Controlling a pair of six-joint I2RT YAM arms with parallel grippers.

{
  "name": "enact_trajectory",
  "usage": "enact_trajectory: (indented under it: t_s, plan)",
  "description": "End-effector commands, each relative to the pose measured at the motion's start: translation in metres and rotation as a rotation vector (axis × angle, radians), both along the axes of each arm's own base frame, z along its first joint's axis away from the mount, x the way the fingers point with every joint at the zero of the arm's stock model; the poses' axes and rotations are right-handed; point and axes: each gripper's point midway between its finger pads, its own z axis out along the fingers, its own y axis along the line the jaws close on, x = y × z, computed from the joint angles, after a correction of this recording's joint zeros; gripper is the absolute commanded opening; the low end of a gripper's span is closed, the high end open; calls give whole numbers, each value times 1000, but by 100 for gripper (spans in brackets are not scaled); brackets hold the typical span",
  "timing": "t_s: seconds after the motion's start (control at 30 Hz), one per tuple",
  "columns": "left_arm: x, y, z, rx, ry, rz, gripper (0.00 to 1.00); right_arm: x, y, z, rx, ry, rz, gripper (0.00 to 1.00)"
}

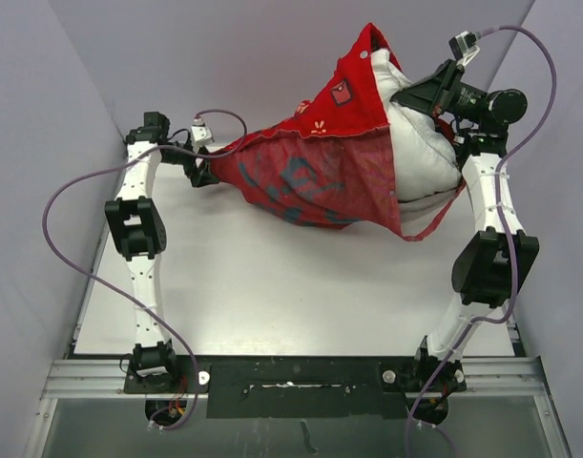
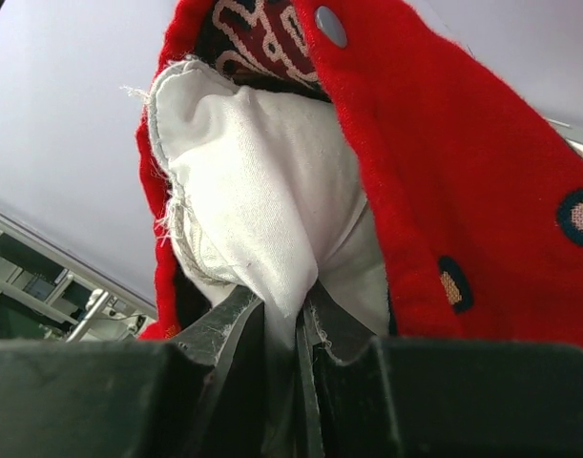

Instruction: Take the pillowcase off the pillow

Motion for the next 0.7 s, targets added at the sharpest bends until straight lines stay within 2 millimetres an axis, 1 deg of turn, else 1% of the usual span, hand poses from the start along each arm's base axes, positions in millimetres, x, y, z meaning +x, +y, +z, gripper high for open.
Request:
enact_trajectory:
  t_s: [0.0, 0.1, 0.2, 0.27, 0.3, 0.33, 0.37, 0.47, 0.5, 0.53, 0.57, 0.63, 0.67]
  plan:
    - [-18, -5, -5, -43, 4, -99, 98, -6, -1, 30, 26, -93, -26, 0]
    - [-9, 2, -12, -17, -18, -80, 98, -5, 2, 32, 25, -98, -20, 0]
    - [13, 4, -13, -12, -64, -18, 97, -7, 7, 33, 18, -99, 2, 0]
    - [30, 3, -15, -13, -104, 35, 93, -8, 8, 35, 16, -99, 8, 0]
    - [36, 2, -16, -12, -117, 47, 88, -8, 8, 36, 17, -95, 8, 0]
    - [39, -1, -19, -10, -119, 53, 80, -7, 8, 37, 19, -91, 7, 0]
    - [40, -5, -22, -10, -112, 54, 70, -8, 7, 40, 23, -91, 2, 0]
    - [35, -15, -34, -13, -51, 40, 45, -6, 6, 49, 51, -94, -18, 0]
    - [35, -15, -35, -17, -42, 45, 32, -5, 6, 51, 63, -88, -28, 0]
    - [37, -14, -33, -25, -36, 59, 10, -3, 5, 55, 78, -83, -43, 0]
    - [41, -11, -27, -35, -39, 87, 0, 0, 3, 58, 95, -73, -62, 0]
    - [44, 2, -8, -93, -27, 146, 0, 8, -2, 63, 131, -37, -120, 0]
    - [42, 9, 4, -127, -8, 178, 0, 15, -5, 64, 151, -7, -162, 0]
